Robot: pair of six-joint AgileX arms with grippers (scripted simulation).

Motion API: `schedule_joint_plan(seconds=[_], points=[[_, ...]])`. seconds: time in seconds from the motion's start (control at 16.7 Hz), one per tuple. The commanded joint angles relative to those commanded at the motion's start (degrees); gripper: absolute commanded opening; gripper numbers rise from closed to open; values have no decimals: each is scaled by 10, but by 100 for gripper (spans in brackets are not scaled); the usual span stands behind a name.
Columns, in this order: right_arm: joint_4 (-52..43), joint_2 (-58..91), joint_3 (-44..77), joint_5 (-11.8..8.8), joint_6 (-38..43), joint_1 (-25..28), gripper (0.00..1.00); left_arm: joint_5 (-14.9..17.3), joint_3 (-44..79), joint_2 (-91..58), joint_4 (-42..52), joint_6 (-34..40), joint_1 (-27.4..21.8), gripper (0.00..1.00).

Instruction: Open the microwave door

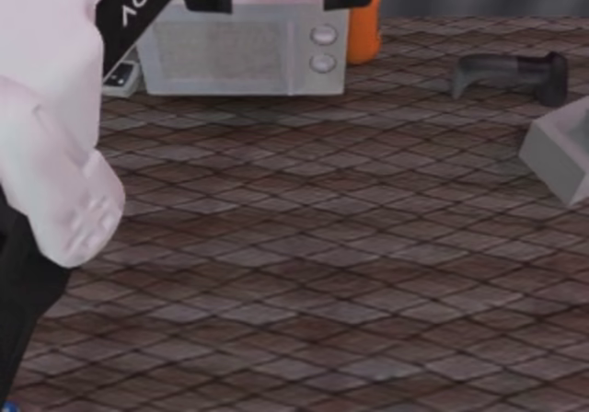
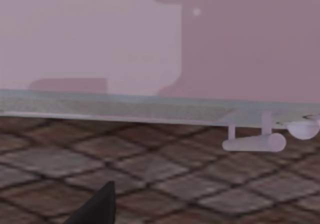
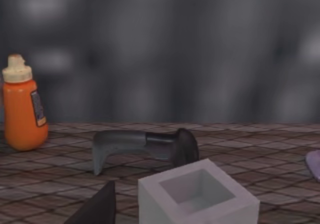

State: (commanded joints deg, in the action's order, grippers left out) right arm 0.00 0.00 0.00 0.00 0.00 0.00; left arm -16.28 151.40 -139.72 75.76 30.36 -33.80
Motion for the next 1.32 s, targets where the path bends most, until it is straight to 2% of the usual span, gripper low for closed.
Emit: schedule_joint_plan(seconds=[0.3, 0.72, 1.02, 1.32], points=[[0, 0, 0, 0, 0, 0, 100, 2, -5, -6, -10, -3, 4, 100], [0, 0, 0, 0, 0, 0, 100, 11, -52, -52, -110, -22, 23, 100], [0, 0, 0, 0, 0, 0, 100, 12, -59, -58, -123, -24, 26, 100], [0, 0, 0, 0, 0, 0, 100, 12, -59, -58, -123, -24, 26, 62]])
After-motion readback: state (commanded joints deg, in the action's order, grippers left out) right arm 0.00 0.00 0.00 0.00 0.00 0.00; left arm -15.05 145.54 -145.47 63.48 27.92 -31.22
